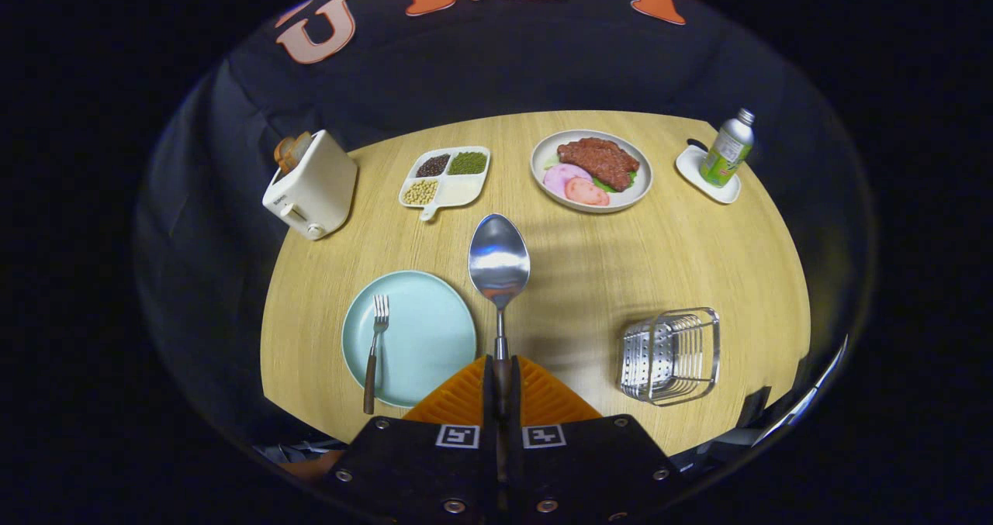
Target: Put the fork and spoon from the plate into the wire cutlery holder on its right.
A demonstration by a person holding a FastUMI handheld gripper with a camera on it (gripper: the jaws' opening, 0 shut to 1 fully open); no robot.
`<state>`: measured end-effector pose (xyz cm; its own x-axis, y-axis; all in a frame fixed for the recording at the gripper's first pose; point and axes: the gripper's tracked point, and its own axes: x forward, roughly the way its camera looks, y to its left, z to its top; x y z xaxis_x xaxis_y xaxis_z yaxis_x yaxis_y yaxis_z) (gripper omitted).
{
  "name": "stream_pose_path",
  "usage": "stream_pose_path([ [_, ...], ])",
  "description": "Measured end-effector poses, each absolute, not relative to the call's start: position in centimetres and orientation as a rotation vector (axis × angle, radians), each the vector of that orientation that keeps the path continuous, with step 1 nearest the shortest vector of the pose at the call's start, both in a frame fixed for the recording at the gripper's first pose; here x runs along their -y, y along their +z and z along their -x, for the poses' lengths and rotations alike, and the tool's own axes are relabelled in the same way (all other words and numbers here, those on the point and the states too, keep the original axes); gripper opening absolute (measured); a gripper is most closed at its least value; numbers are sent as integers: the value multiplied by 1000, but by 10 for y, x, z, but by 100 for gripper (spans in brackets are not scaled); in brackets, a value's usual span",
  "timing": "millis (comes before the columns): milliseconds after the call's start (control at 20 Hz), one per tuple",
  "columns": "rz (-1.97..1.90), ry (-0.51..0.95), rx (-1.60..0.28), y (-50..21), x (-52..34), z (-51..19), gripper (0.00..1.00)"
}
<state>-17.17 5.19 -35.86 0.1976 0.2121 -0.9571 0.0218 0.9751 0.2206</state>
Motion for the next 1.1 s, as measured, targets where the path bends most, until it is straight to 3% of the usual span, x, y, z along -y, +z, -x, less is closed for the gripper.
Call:
stream_pose_path([
  [450, -224, -57, -1412, -357, 51, 215, 6],
  [1100, -126, -81, -1468, -376, 90, 238, 9],
])
